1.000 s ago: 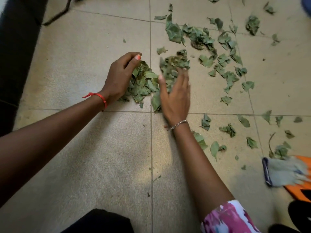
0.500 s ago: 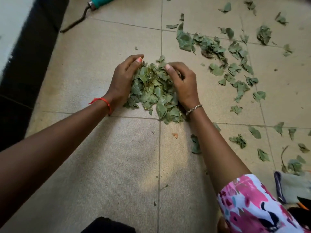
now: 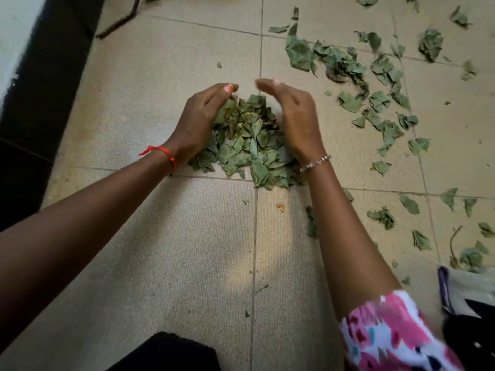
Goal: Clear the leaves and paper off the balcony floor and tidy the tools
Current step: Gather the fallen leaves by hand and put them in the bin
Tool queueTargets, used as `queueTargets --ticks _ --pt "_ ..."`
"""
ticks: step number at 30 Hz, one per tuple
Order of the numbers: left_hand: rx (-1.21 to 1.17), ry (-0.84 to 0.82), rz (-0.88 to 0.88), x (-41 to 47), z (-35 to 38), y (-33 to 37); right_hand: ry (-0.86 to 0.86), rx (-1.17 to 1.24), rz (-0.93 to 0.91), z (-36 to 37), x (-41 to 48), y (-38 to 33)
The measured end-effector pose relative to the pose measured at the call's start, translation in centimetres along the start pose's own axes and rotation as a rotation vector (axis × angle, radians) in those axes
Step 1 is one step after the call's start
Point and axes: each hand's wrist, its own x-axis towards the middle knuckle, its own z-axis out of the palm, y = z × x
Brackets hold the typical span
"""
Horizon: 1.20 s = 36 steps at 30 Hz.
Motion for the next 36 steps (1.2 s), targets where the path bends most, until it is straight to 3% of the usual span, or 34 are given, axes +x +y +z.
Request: queueTargets --ticks 4,7,9,11,16,20,23,27,30,32,36 --pt "0.052 -0.045 0.036 -0.3 0.2 0.3 0.446 -0.096 0.126 -2.9 -5.7 0.7" --pt "0.036 -0.086 0.020 -0.5 -0.1 0.2 0.600 -0.276 0.305 -4.3 -10.3 3.5" --pt "0.037 -0.096 0.016 -0.7 -0.3 0.2 0.566 -0.332 0.451 -3.6 -12.3 5.0" --pt "0.045 -0.084 0.023 -0.9 -0.3 0.2 0.499 -0.431 0.483 -1.8 -13.0 5.4" --pt "0.007 -0.085 -0.003 -1.2 -0.5 0.0 0.392 -0.504 0.336 3.3 -10.0 3.0" --pt "-0.085 0.033 -0.023 -1.3 -1.3 0.1 0.324 -0.154 0.021 5.0 -6.0 1.3" --pt "0.109 0.217 0.039 -2.9 -1.9 -0.7 0.353 -0.121 -0.035 3.7 -2.9 1.3" --pt "0.435 0.219 -0.011 -4.3 -1.1 -2.1 0.058 -0.284 -0.066 3.6 -0.2 2.1" --pt "0.442 0.220 -0.038 -3.6 0.5 -1.5 -0.079 -0.382 -0.185 5.3 -0.2 2.2" --pt "0.402 0.232 -0.015 -3.0 1.1 -1.1 -0.083 -0.290 -0.191 5.9 -0.7 1.9" --pt "0.214 0.311 0.017 -2.9 1.0 -1.0 0.082 0.215 -0.044 4.4 -1.9 0.7"
